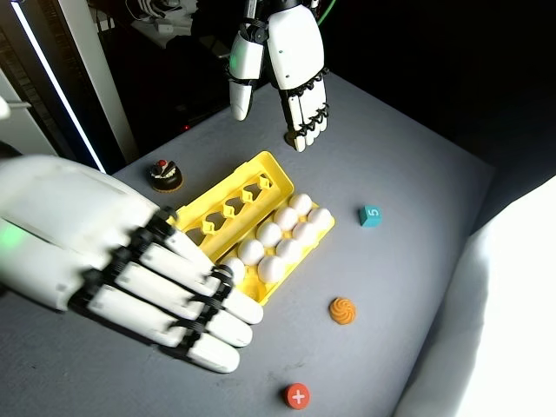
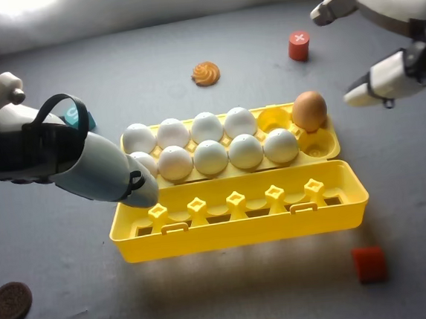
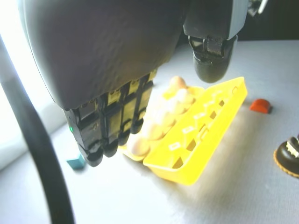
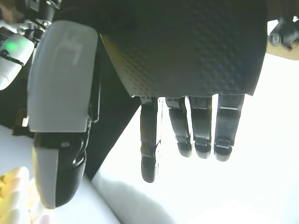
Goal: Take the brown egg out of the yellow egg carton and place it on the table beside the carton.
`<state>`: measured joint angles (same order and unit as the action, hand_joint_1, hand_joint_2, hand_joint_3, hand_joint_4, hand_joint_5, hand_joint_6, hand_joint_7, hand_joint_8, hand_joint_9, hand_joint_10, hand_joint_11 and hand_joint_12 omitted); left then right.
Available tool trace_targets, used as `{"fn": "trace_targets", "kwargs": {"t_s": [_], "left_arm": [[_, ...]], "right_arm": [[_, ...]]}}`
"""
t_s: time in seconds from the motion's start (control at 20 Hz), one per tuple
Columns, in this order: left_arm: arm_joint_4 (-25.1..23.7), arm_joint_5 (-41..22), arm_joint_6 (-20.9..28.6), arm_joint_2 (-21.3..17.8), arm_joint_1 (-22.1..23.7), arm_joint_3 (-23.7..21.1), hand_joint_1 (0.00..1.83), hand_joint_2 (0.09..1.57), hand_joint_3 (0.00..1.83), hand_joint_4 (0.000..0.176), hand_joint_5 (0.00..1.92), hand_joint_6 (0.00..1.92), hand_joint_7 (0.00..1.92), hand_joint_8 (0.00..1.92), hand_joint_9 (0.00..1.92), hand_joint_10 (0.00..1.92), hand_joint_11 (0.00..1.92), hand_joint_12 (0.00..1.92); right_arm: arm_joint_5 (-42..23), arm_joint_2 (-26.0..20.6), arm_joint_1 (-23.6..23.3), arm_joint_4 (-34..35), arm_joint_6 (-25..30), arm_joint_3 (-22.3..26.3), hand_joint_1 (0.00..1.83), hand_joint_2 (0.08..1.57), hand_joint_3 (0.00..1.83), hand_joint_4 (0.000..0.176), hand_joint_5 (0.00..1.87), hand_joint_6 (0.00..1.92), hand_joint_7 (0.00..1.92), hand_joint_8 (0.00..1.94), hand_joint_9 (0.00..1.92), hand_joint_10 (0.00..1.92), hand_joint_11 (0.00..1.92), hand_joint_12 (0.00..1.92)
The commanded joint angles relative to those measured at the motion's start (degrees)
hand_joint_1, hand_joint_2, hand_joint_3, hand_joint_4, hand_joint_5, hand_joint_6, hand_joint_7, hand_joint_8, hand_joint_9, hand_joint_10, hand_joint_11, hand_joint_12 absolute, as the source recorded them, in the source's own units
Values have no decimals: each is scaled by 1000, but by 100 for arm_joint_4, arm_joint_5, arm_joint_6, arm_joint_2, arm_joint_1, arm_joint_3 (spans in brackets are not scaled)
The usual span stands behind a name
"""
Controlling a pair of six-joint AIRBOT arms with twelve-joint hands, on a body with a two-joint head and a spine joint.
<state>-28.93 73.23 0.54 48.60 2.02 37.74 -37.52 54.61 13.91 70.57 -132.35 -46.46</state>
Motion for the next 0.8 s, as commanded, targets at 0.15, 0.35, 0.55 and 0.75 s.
{"fn": "trace_targets", "kwargs": {"t_s": [0.15,0.35,0.55,0.75], "left_arm": [[-264,-117,31,-21,28,-11,0,1230,6,0,0,0,33,12,16,6,17,8],[-264,-117,31,-21,26,-10,0,1230,4,0,0,0,7,0,0,0,0,0],[-265,-115,31,-21,25,-9,0,1242,7,0,0,0,18,5,0,0,0,0],[-265,-115,31,-21,26,-9,0,1236,4,0,0,0,0,0,0,0,0,0]], "right_arm": [[203,392,-141,-62,234,-595,882,868,7,77,585,11,0,0,0,0,0,0],[562,772,-147,171,241,-1129,848,879,7,67,589,7,0,0,0,0,0,0],[786,1086,-76,245,236,-1553,825,901,12,53,560,0,0,0,0,0,0,0],[850,1251,99,245,214,-1740,820,905,10,9,574,10,0,0,0,0,0,0]]}}
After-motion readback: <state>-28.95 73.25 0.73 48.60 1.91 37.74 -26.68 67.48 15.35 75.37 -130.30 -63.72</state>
